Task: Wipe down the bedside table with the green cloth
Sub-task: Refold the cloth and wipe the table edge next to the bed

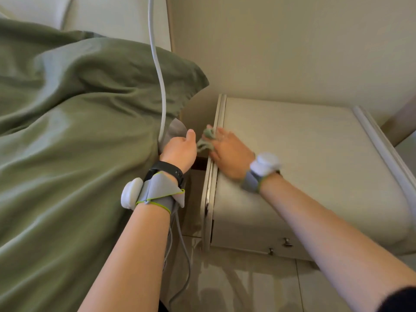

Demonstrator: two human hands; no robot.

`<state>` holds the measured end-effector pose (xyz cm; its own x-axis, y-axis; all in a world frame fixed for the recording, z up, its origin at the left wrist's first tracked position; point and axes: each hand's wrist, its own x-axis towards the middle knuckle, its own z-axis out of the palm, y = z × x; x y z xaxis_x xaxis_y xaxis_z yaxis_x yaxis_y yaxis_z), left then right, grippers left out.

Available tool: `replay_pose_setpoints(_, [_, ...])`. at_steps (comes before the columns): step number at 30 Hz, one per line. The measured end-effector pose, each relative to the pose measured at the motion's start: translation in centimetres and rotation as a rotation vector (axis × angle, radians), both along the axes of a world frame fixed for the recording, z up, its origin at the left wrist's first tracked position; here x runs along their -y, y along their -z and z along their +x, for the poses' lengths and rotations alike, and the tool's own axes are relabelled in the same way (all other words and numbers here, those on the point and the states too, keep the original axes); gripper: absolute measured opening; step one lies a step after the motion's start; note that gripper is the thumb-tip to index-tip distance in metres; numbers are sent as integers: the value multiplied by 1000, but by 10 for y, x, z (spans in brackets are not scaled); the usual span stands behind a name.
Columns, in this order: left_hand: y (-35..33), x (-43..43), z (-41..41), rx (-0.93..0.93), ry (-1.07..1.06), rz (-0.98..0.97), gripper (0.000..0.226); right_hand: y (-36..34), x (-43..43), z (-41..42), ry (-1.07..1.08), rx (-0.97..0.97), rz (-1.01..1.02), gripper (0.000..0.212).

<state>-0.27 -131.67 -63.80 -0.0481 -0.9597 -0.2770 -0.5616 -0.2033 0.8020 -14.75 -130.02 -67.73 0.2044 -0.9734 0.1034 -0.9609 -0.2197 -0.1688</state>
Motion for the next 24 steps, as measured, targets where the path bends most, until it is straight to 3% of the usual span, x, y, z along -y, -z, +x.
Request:
replay_pose_setpoints(3, [5, 6, -1, 36, 26, 8, 47, -2, 38, -7, 158, 63, 106, 48])
replay_pose_setpoints(6, [10, 13, -3, 58, 62, -9, 47, 4, 3, 6, 108, 29, 25, 55])
replay_pose_setpoints(9, [15, 16, -6, 80, 96, -6, 40, 3, -40, 18, -8, 141, 19, 59])
replay_pose_setpoints(13, [20, 21, -18, 69, 136, -4, 32, -2, 46, -15, 78, -34, 29, 47])
replay_pose_setpoints(17, [21, 19, -27, 49, 188, 5, 30, 5, 108, -37, 255, 51, 80, 49])
replay_pose_setpoints(20, [24, 22, -26, 66, 236, 2, 39, 13, 86, -27, 170, 42, 42, 56])
replay_pose_setpoints(24, [27, 24, -31, 24, 288, -35, 27, 11, 69, -31, 29, 99, -58, 45])
